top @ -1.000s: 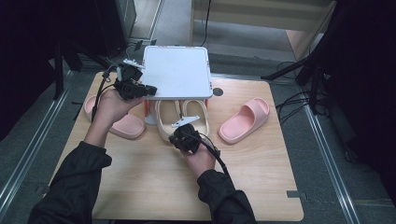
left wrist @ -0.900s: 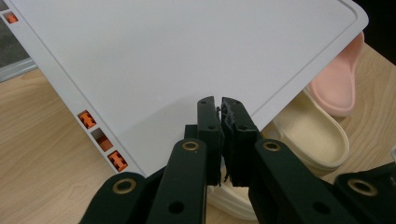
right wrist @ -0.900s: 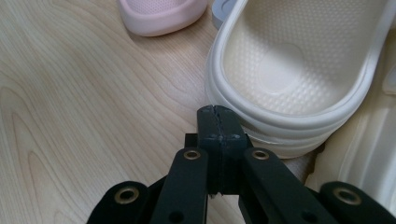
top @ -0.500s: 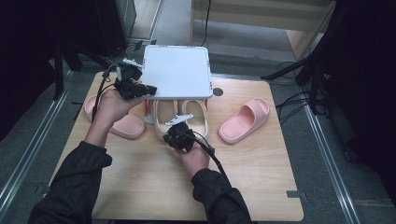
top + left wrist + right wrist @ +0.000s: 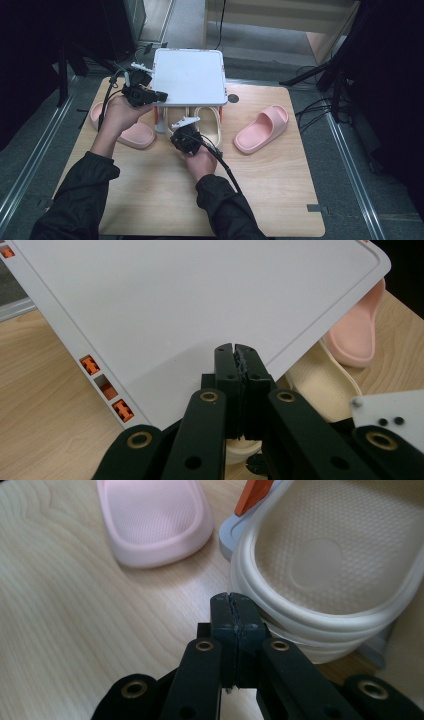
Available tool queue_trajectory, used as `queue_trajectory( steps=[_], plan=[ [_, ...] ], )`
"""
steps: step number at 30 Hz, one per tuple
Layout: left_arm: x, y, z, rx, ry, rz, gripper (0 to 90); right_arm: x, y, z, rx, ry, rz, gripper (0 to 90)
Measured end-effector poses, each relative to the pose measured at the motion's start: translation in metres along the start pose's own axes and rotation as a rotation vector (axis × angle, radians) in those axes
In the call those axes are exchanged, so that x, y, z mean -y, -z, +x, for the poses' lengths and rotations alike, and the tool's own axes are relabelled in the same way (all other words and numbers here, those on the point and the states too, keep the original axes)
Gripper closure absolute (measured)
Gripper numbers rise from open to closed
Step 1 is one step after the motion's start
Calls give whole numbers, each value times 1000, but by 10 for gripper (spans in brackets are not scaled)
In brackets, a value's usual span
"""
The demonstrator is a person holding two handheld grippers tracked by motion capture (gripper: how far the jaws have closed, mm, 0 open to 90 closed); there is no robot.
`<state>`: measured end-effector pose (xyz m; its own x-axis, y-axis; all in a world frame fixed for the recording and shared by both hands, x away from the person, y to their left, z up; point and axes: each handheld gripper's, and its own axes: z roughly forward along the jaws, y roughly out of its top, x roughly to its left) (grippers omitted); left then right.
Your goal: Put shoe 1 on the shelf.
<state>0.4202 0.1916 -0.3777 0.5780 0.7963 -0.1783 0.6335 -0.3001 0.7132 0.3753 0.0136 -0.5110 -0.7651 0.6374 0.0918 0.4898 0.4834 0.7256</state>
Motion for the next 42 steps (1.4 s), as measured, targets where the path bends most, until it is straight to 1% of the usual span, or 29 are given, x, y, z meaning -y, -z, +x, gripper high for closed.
queue_trajectory(
  steps=[2, 3, 8, 10, 15, 16, 21, 22, 24, 29, 31, 35, 36, 37, 39, 42],
  plan=[
    [0, 0, 0, -2, 0, 1, 890, -2, -3, 0, -5, -2, -2, 898],
    [0, 0, -1, -2, 0, 0, 890, -2, -4, 0, -8, 8, -4, 899],
    [0, 0, -1, -6, -2, -1, 890, -6, -9, -5, -2, -19, -6, 900],
    [0, 0, 0, -7, -2, 1, 890, -7, -10, -6, -9, -28, -6, 899],
    [1, 0, 0, -5, 4, -2, 890, -8, -8, -6, -9, -35, 12, 885],
    [0, 0, 0, -4, 6, -1, 890, -7, -6, -6, -4, -46, 18, 884],
    [0, 0, 0, -4, 7, -1, 890, 0, 8, -3, -21, -38, 1, 888],
    [0, 1, 0, -4, 8, -1, 889, 2, 12, -2, -31, -37, 0, 894],
    [0, 1, 0, -4, 11, -1, 890, 7, 18, 0, -35, -27, -5, 895],
    [0, 1, 0, -5, 15, 0, 889, 21, 37, 2, -48, -43, -24, 894],
    [0, 1, 0, -6, 15, -1, 889, 27, 44, 1, -54, -50, -34, 895],
    [0, 0, -1, -9, 12, -1, 889, 40, 60, -2, -48, -59, -30, 894],
    [0, 0, -1, -9, 12, -1, 889, 40, 60, -2, -48, -59, -30, 894],
    [0, 0, -1, -11, 14, 0, 889, 46, 66, -4, -47, -67, -25, 894],
    [0, 0, -1, -11, 14, 0, 889, 52, 71, -7, -42, -68, -28, 893],
    [1, 0, -1, -9, 16, -2, 889, 59, 77, -10, -32, -71, -17, 892]
  ],
)
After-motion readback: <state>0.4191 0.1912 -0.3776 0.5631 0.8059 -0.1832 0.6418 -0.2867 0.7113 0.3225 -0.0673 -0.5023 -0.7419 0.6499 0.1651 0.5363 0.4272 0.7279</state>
